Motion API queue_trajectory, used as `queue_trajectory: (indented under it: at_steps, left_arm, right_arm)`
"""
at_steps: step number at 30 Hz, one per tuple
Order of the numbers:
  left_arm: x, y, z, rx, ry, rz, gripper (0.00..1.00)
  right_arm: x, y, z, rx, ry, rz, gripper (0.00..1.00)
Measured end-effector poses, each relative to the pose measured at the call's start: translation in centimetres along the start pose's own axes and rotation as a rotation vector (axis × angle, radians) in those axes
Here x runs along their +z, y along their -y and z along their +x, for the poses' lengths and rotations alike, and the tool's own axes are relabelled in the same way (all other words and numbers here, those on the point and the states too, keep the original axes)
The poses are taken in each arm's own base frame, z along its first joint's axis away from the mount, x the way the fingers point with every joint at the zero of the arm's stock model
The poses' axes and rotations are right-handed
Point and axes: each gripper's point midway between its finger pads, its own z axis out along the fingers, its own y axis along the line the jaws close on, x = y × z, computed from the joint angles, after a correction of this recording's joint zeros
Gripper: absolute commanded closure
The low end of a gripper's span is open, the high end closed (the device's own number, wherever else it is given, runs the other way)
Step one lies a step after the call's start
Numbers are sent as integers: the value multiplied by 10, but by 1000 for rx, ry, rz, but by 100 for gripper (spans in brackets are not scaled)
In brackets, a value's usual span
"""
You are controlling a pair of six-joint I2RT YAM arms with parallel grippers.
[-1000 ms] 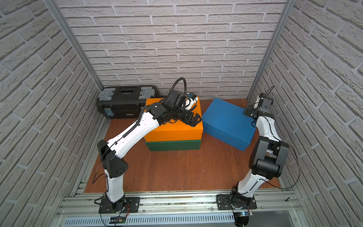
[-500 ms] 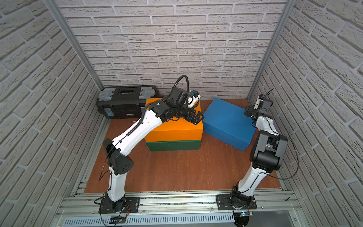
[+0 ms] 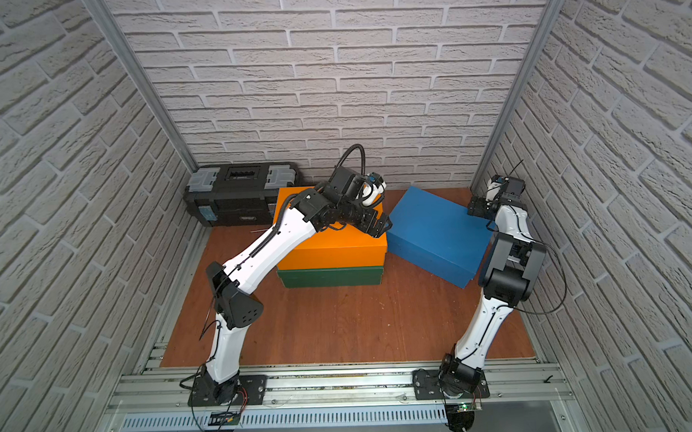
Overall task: Stack the shoeboxes
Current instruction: Adjust the shoebox at the center of the board.
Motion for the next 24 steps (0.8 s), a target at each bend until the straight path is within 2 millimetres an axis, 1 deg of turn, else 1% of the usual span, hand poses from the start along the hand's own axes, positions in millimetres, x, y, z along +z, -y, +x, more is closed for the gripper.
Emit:
queue_trajectory:
  at_steps: [5, 7, 10, 13, 17, 24]
  left_arm:
    - [0, 1, 1, 1, -5, -3, 2]
    - [1, 3, 2, 4, -7, -5, 2]
    - [1, 8, 4, 12, -12, -6, 2]
    - [2, 14, 5, 22, -15, -4, 2]
    - [3, 19, 7, 24, -16, -4, 2]
    - [2, 27, 13, 13, -29, -17, 2]
  right_arm:
    - [-3, -2, 9, 32, -36, -28, 20]
    - [-6, -2, 12, 47, -50, -29, 21]
    - [-14, -3, 21, 69, -84, -27, 22]
    - [-27, -6, 38, 97, -114, -14, 23]
    - [-51, -11, 67, 147, -170, 8, 23]
    - [-76, -19, 105, 225, -194, 31, 23]
